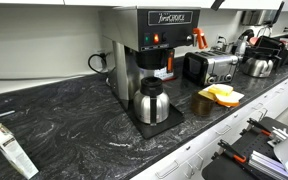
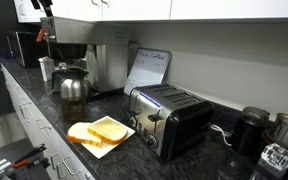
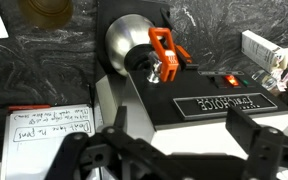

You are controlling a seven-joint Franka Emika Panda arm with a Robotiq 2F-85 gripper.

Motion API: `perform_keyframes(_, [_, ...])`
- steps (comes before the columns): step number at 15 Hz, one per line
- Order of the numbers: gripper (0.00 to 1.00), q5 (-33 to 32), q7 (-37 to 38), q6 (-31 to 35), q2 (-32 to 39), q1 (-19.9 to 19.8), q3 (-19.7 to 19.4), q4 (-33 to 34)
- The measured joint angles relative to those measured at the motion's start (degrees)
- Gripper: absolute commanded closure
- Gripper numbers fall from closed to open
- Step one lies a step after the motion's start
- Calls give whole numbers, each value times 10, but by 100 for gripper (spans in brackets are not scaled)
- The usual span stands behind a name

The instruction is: Pick up the dark bowl and move it to the left. Switch off the coffee maker.

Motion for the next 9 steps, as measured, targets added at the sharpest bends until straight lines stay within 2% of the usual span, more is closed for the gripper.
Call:
perform_keyframes(5, [0,2,0,-1,4,2,6,1])
perform_keyframes(9, [0,5,-1,5,28,12,34,19])
